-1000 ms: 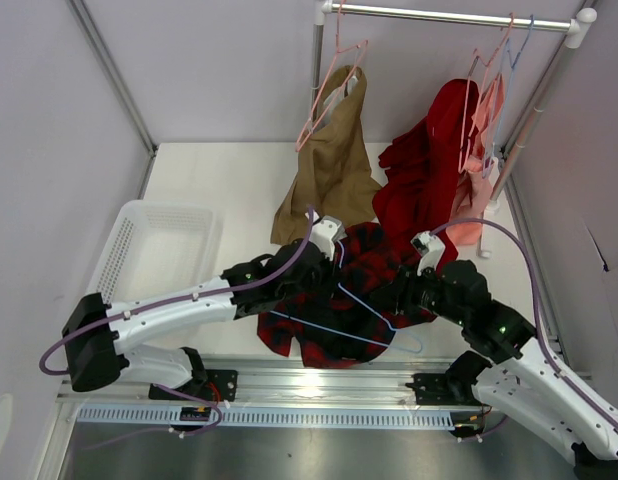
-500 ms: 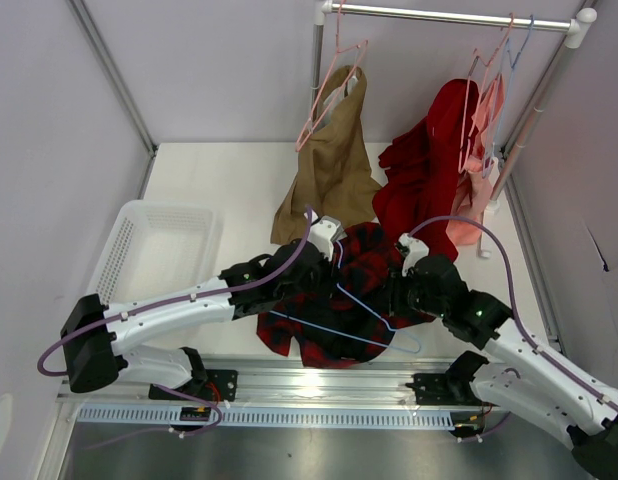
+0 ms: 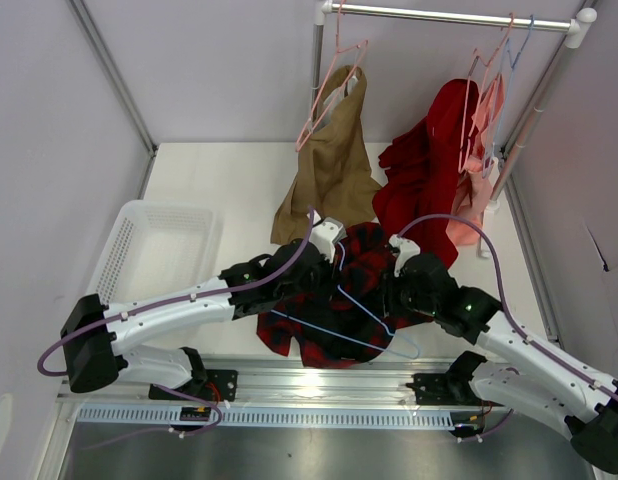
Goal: Place the skirt on the hanger
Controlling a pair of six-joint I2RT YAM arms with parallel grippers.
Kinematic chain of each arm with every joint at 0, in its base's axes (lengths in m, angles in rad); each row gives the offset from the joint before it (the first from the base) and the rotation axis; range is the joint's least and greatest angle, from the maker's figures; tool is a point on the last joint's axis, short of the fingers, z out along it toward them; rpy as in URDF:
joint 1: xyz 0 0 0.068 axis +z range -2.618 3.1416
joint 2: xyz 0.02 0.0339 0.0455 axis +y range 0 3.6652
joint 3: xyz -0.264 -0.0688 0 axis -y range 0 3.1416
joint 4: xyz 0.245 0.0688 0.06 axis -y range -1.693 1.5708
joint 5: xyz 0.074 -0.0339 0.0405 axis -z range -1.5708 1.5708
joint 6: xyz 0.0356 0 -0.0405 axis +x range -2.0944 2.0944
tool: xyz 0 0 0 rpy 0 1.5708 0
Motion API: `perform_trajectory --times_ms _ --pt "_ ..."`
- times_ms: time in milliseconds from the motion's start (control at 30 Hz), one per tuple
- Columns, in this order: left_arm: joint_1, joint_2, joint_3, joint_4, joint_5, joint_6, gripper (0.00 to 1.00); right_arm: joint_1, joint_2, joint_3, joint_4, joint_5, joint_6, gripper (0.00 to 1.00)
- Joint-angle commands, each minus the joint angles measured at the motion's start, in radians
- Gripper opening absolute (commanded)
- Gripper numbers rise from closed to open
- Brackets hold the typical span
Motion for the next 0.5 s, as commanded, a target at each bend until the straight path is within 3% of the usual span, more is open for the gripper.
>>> perform_trajectory --times_ms 0,467 --pt "0.0 -0.036 0.033 0.024 0.018 0.034 0.0 0.014 0.011 0.064 0.019 0.035 -0.031 0.35" --pt "0.0 -0.053 0.021 0.027 0.032 0.042 0.0 0.068 0.083 0.099 0.027 0.053 -0.046 0.36"
